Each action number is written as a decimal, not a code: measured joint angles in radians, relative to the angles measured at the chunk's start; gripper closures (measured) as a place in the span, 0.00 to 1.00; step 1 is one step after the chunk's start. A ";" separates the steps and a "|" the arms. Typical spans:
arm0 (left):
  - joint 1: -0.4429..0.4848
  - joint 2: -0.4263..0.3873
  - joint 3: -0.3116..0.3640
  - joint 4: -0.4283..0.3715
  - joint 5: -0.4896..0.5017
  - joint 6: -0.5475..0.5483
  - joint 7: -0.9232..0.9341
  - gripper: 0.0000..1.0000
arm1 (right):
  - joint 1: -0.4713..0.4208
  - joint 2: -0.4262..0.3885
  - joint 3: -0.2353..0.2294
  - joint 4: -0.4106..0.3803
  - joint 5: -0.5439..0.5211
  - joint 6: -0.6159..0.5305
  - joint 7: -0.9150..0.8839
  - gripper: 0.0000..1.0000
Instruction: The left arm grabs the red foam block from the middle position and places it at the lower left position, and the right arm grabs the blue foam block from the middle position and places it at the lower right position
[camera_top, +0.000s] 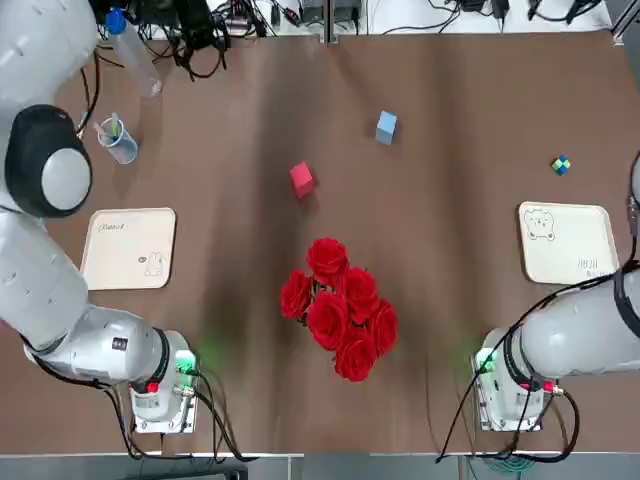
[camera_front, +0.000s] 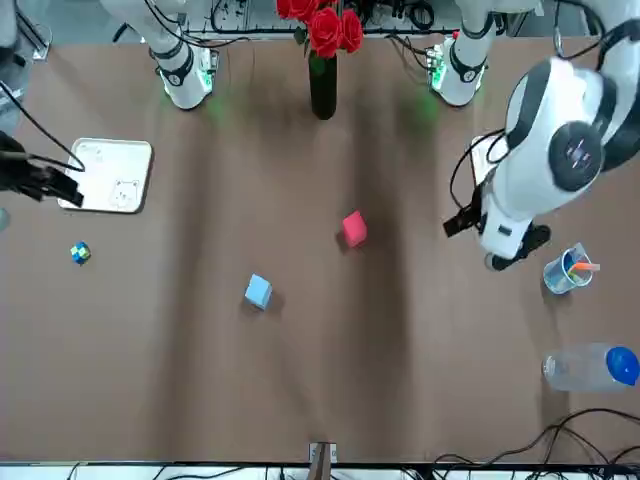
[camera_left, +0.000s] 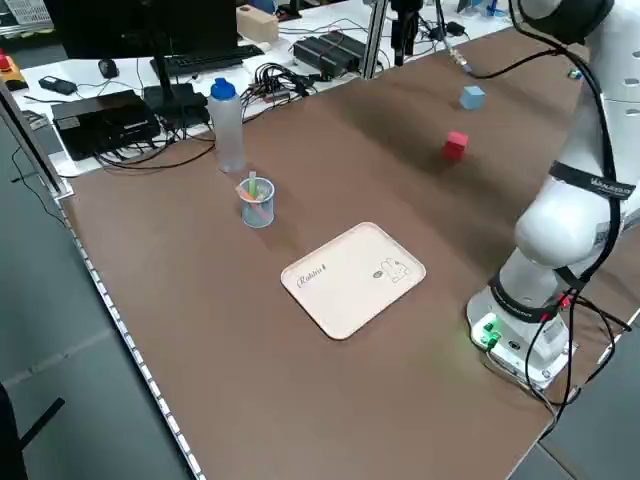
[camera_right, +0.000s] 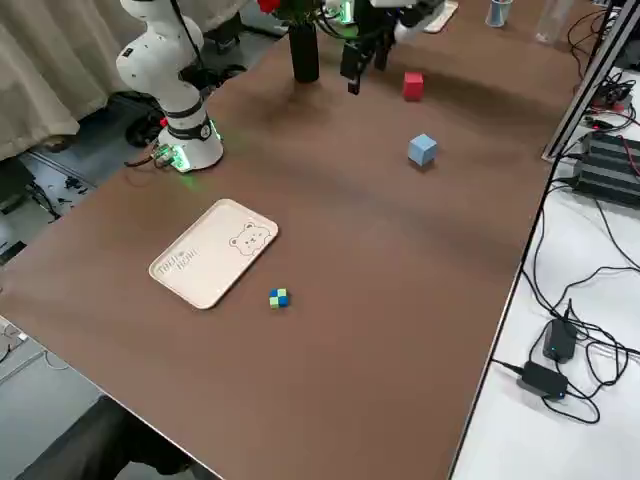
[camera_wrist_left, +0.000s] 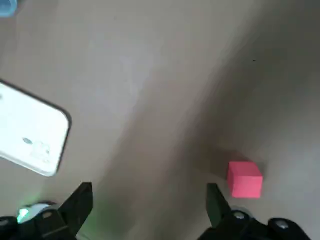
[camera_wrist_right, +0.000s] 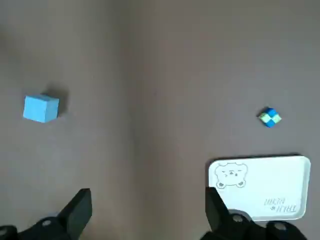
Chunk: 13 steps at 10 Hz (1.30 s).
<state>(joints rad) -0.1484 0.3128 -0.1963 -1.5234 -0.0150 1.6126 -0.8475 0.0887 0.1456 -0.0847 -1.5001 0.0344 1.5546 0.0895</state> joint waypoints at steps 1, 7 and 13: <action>-0.025 0.026 -0.001 -0.010 0.000 0.028 -0.069 0.00 | 0.055 0.060 0.004 -0.008 0.001 0.063 -0.001 0.00; -0.266 0.151 -0.007 -0.207 -0.001 0.433 -0.427 0.00 | 0.346 0.361 0.008 -0.009 0.040 0.365 0.466 0.00; -0.407 0.209 -0.005 -0.382 0.093 0.765 -0.585 0.00 | 0.368 0.489 -0.001 -0.008 0.097 0.572 0.799 0.00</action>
<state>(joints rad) -0.5558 0.5216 -0.2015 -1.9055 0.0782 2.3779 -1.4322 0.4564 0.6345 -0.0861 -1.5078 0.1315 2.1267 0.8888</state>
